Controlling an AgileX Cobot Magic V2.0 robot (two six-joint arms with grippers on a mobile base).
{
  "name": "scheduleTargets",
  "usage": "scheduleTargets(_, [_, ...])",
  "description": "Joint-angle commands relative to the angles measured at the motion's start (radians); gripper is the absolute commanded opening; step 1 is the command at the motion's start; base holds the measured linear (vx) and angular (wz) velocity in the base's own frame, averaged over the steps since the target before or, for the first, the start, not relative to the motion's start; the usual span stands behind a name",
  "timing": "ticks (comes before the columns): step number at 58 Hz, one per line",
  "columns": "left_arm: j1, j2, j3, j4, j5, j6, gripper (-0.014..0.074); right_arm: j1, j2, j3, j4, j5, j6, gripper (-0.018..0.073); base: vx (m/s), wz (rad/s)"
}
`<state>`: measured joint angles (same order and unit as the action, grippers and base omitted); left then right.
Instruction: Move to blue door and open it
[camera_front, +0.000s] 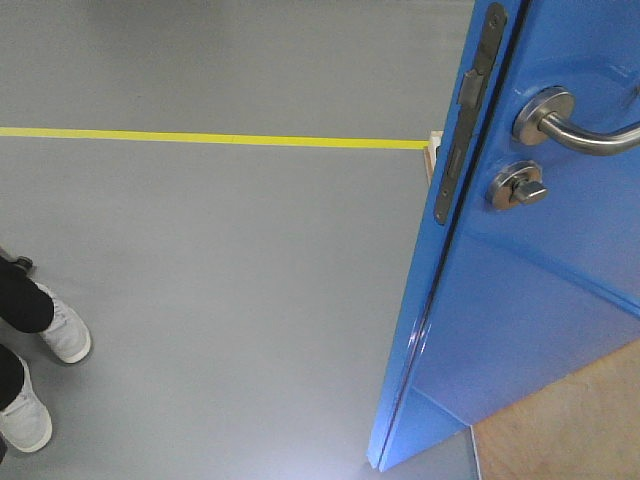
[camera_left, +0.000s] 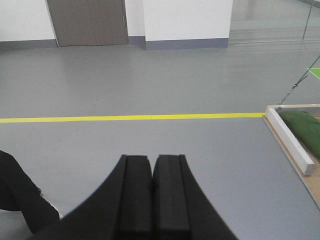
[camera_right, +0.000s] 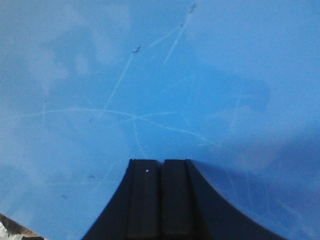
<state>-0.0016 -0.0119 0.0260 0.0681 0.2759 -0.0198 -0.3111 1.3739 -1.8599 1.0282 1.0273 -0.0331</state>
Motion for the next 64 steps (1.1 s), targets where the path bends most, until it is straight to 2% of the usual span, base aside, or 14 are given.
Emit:
scheduleTargets(1, [-0.007,-0.012,-0.026,-0.002,-0.085,-0.007,0.0073,0.004,-0.011,-0.018,0.040,-0.076,-0.012,0.0012,0.17,0.12])
scheduleTargets(64, [-0.007,-0.012,-0.026,-0.002,-0.085,-0.007,0.0073,0.004,-0.011,-0.018,0.040,-0.077,-0.012,0.0012,0.22,0.06])
